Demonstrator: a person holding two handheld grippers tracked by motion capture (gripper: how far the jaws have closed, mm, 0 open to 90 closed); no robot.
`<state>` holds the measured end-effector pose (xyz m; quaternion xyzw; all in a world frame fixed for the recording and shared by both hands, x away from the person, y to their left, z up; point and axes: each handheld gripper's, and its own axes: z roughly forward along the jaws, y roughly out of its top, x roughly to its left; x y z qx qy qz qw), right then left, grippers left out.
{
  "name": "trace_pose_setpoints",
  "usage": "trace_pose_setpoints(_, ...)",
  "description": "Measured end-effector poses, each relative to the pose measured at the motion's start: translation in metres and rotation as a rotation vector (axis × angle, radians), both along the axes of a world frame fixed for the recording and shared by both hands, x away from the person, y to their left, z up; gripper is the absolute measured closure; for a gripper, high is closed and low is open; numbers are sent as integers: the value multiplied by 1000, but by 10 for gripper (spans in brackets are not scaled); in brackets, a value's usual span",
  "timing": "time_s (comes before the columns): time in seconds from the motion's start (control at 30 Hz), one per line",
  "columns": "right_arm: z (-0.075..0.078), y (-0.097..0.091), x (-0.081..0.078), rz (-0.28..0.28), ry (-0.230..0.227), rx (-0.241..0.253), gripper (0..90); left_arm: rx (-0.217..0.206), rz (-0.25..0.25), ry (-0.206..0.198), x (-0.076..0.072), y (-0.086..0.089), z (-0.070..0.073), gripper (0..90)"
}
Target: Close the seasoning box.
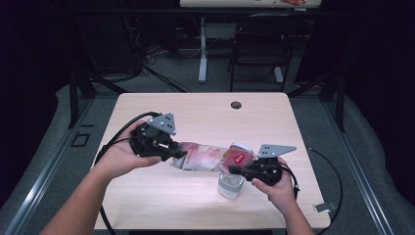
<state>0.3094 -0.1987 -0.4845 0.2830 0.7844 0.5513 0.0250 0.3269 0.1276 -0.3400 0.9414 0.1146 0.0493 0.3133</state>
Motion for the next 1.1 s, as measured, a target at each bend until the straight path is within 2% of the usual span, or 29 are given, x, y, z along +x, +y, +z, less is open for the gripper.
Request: trace_pose_setpoints(1.1,-1,5,0,-1,-4,-3,824,16,-10,-19,-2,-4,9,768)
